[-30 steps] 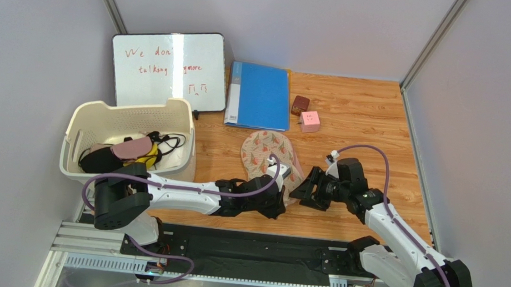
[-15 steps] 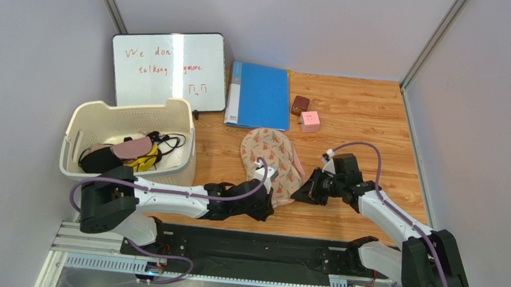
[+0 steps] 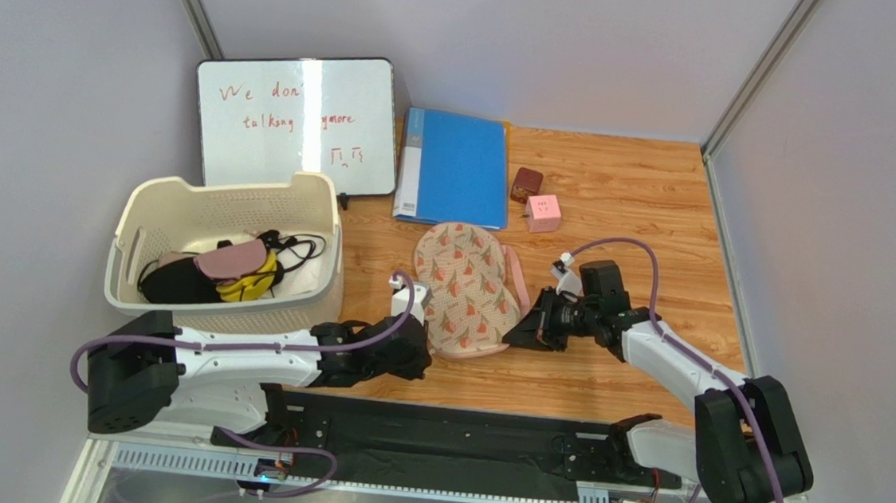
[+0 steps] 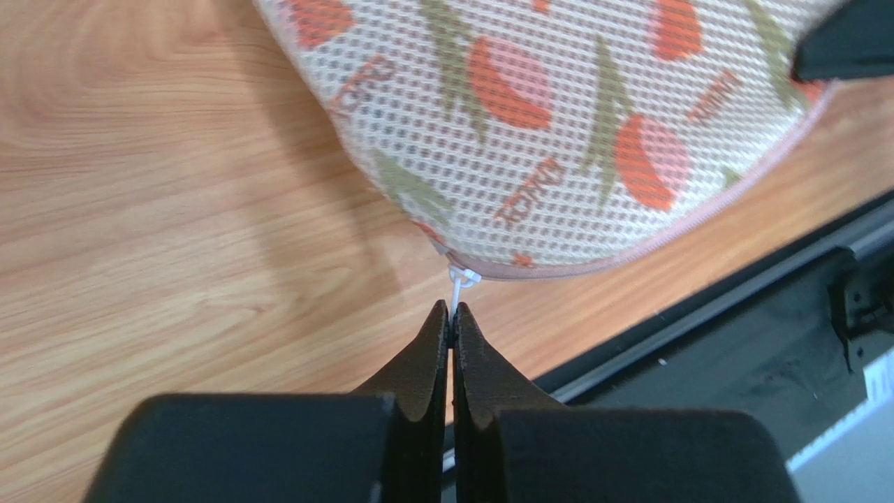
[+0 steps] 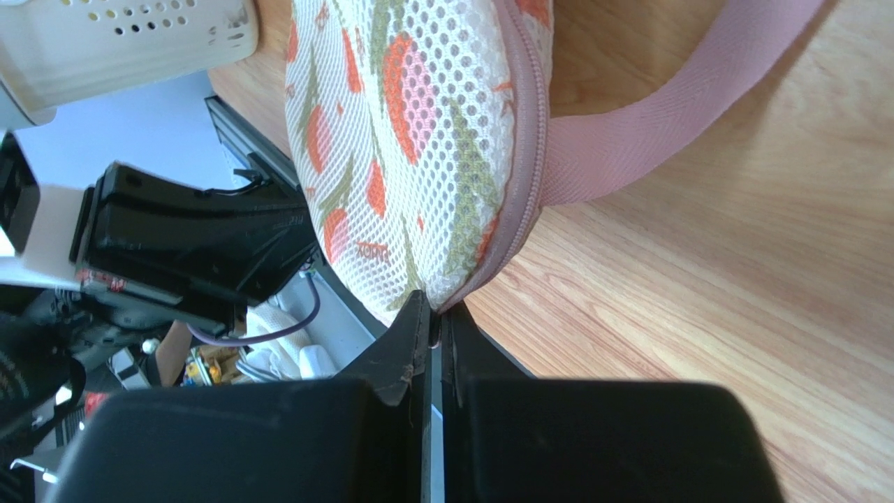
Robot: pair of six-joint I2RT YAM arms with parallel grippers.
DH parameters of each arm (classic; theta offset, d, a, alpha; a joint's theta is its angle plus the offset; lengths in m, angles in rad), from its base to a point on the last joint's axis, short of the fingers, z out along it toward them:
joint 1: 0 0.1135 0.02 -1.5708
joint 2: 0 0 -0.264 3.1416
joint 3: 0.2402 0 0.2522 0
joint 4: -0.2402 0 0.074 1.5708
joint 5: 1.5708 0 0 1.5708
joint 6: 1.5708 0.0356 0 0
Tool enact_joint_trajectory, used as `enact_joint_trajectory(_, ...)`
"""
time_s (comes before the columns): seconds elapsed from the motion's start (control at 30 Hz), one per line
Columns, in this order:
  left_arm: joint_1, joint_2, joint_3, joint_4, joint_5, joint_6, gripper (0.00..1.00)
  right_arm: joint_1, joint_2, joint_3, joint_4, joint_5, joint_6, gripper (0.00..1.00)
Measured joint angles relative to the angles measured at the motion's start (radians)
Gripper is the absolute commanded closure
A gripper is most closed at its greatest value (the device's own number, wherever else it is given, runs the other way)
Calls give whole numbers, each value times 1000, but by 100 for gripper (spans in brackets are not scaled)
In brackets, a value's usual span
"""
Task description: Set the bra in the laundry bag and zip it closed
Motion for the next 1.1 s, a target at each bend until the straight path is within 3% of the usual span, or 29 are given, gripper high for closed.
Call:
enact_joint_trajectory(0.1, 32, 5, 3, -20, -7, -4, 100, 0, 23, 2, 29, -23, -2, 100)
enact_joint_trajectory(0.17, 37, 15, 20, -38, -12, -3, 99, 1, 35, 6, 37, -28, -8, 94)
enact_joint_trajectory(0.2, 37, 22, 33, -51, -18, -3, 95, 0, 39, 12, 35, -26, -14, 87)
enact_joint_trajectory(0.23, 37, 29, 50, -70, -25, -2, 88, 0, 44, 19, 28, -22, -19, 66)
enact_joint_trajectory(0.27, 37, 34, 68, -88, -32, -1, 74, 0, 49, 34, 7, -12, -34, 56)
enact_joint_trajectory(0.33, 38, 31, 96, -126, -48, 5, 62, 0, 54, 71, -48, 30, -63, 36)
enact_joint_trajectory(0.43, 39, -26, 91, -171, -63, 5, 55, -4, 45, 114, -127, 102, -98, 23)
enact_joint_trajectory(0.67, 38, -296, 41, -202, -31, 22, 48, -4, -124, 134, -319, 256, -121, 9)
enact_joint_trajectory(0.7, 37, -319, 41, -200, -20, 30, 47, 2, -154, 139, -341, 277, -122, 1)
enact_joint_trajectory(0.83, -16, -390, 31, -140, -11, 90, 43, 86, -297, 144, -364, 388, -131, 0)
enact_joint_trajectory(0.97, -130, -449, -31, 0, -87, 173, 42, 244, -561, 15, -214, 544, -114, 0)
enact_joint_trajectory(1.1, -187, -505, -215, 272, -158, 261, 41, 318, -863, -244, -45, 693, -51, 0)
